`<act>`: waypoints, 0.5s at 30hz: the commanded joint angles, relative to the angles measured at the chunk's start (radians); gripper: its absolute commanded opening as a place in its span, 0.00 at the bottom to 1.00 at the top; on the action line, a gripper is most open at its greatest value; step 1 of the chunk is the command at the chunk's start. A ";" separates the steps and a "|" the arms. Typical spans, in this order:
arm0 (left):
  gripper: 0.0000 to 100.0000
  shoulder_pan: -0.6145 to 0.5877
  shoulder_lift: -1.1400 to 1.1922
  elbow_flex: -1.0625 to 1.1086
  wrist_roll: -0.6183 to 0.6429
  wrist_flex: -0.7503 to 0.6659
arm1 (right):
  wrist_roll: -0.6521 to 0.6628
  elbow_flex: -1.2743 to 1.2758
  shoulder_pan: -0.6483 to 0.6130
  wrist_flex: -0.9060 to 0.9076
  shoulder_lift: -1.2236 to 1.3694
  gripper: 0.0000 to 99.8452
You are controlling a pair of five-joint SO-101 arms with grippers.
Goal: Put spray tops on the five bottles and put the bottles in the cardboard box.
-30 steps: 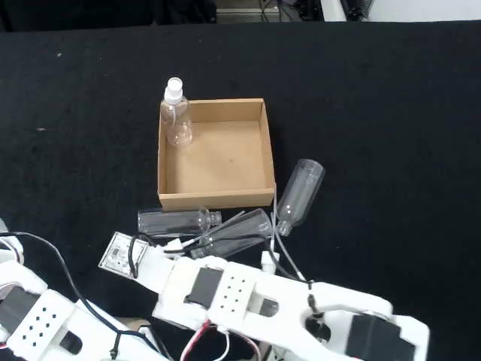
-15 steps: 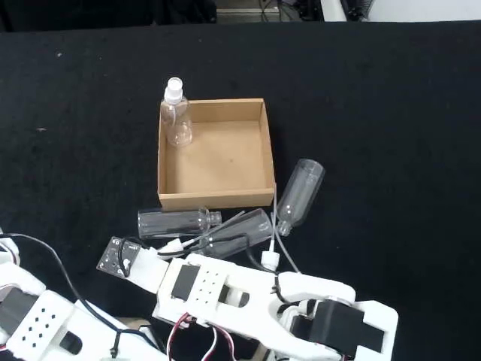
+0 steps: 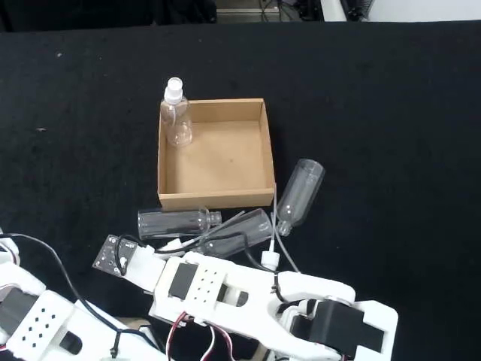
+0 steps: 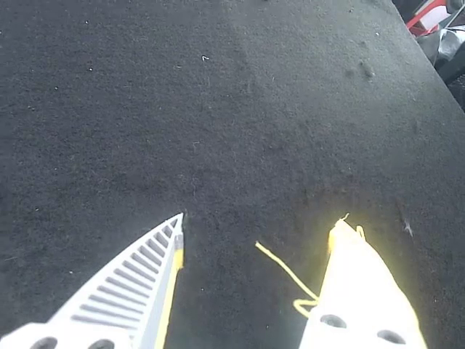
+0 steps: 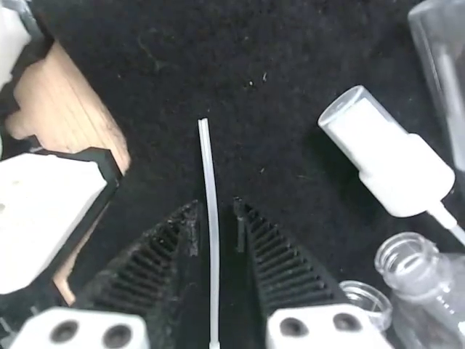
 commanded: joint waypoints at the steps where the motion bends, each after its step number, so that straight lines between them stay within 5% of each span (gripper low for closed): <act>1: 0.23 -0.007 0.005 -0.044 0.003 -0.021 | -0.002 -0.039 -0.003 0.005 -0.042 0.07; 15: 0.23 -0.008 0.005 -0.044 0.003 -0.021 | 0.000 -0.039 0.000 0.006 -0.050 0.01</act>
